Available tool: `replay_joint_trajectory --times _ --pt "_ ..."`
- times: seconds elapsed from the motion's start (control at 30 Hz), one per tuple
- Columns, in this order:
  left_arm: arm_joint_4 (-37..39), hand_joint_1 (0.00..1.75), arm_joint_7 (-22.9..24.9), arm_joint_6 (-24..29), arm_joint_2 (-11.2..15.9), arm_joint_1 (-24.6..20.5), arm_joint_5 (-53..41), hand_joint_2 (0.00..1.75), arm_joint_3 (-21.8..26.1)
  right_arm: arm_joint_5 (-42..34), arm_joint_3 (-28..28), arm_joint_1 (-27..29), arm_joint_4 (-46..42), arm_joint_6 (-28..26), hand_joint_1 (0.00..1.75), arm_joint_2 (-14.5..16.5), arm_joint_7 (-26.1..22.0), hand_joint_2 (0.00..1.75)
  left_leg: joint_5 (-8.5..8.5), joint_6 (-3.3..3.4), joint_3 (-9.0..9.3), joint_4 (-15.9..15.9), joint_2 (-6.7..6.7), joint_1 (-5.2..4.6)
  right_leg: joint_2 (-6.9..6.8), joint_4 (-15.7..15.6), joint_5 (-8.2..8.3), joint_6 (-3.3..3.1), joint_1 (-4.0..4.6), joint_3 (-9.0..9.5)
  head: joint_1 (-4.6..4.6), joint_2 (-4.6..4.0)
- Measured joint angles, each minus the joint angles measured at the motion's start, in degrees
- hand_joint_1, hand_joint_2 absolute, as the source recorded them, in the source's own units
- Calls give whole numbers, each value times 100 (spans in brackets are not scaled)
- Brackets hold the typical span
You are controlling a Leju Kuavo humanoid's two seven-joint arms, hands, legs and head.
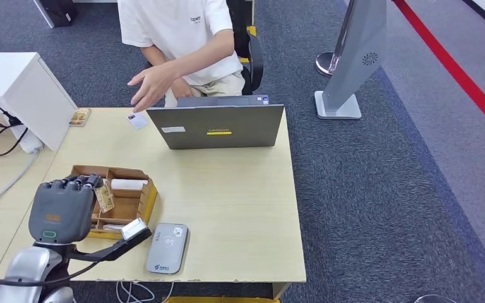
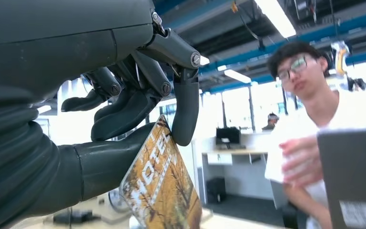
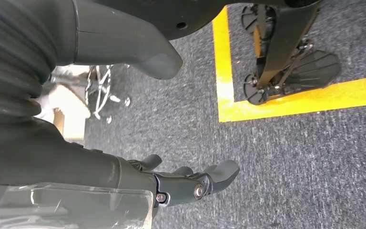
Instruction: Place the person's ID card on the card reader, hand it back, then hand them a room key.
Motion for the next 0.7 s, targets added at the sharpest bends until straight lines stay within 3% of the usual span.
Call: replay_joint_trajectory --times 0.2,0.4,0.57,0.7 --pt "616 175 161 116 1 -1148 -281 175 1 263 23 -25 4 41 0 0 27 175 12 2 -1 0 -3 0 -4 1 8 -1 0 10 1 0" --pt "2049 175 203 1060 52 -2286 -940 175 108 504 144 -66 56 63 0 0 62 175 19 3 -2 0 0 0 -1 3 15 -6 1 9 5 0" --pt "3439 175 181 1497 198 -2997 -1274 175 252 580 248 -88 107 64 0 0 78 175 20 2 -2 0 2 1 4 5 15 -6 2 6 9 0" --pt "4074 175 241 1443 283 -3390 -1280 175 256 569 296 -167 129 95 0 3 -73 175 21 1 -6 0 3 3 6 6 16 -8 3 3 8 0"
